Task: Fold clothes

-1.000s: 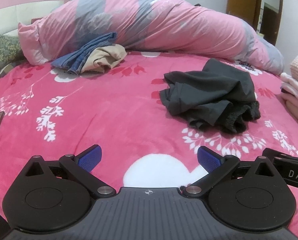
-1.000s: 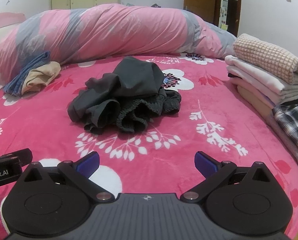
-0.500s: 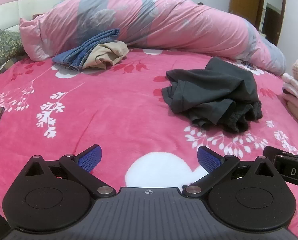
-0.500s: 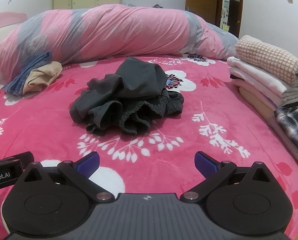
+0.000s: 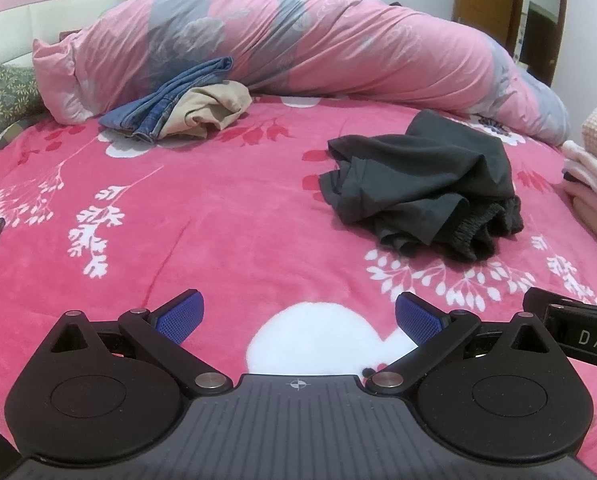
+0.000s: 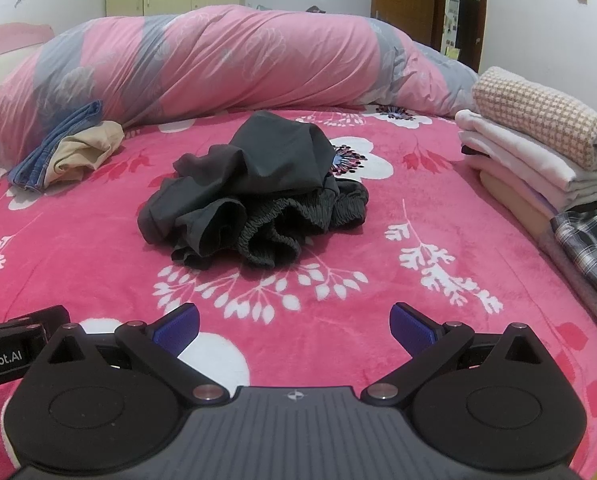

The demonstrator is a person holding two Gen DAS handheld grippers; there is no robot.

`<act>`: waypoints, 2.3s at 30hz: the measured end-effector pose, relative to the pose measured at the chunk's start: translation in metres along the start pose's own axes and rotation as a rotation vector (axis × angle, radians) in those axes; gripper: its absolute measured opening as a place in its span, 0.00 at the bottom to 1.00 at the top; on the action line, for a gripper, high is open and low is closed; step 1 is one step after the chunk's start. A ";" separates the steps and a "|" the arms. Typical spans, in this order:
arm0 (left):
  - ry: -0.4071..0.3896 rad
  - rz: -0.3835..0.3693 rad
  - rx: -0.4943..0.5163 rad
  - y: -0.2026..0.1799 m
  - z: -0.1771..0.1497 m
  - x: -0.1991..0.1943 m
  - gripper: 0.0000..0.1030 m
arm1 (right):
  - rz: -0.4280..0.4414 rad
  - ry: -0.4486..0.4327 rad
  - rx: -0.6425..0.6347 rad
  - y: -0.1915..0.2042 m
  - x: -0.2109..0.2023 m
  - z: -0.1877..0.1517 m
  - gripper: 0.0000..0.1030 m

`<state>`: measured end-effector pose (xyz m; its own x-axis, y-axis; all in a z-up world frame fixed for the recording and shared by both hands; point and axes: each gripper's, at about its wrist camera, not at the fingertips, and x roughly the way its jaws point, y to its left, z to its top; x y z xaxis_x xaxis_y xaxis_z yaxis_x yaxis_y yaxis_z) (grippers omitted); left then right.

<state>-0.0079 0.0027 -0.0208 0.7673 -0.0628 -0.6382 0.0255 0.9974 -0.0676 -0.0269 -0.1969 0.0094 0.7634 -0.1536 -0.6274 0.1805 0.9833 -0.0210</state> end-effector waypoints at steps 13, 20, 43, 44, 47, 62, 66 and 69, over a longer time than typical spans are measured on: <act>-0.002 0.001 0.019 -0.003 0.001 0.002 1.00 | 0.002 -0.001 -0.003 0.000 0.002 0.001 1.00; 0.004 0.004 0.024 -0.003 0.000 0.005 1.00 | 0.000 0.000 0.000 0.000 0.004 0.003 1.00; -0.039 -0.068 -0.033 0.004 0.000 0.018 1.00 | 0.040 -0.023 0.087 -0.029 0.025 -0.007 1.00; -0.038 -0.081 -0.044 0.006 0.002 0.021 1.00 | 0.043 -0.035 0.091 -0.034 0.027 -0.008 1.00; -0.050 -0.118 -0.047 0.005 0.007 0.028 1.00 | 0.049 -0.081 0.099 -0.046 0.030 -0.009 1.00; -0.173 -0.283 0.302 -0.071 0.026 0.072 0.78 | 0.143 -0.189 0.137 -0.098 0.083 0.026 0.83; -0.147 -0.312 0.363 -0.088 0.021 0.089 0.51 | 0.225 -0.151 0.171 -0.107 0.107 0.035 0.69; -0.146 -0.366 0.400 -0.095 0.011 0.091 0.48 | 0.317 -0.165 0.157 -0.106 0.111 0.033 0.60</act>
<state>0.0667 -0.0970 -0.0639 0.7427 -0.4301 -0.5132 0.5258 0.8492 0.0492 0.0593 -0.3216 -0.0327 0.8835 0.1290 -0.4503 0.0029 0.9598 0.2807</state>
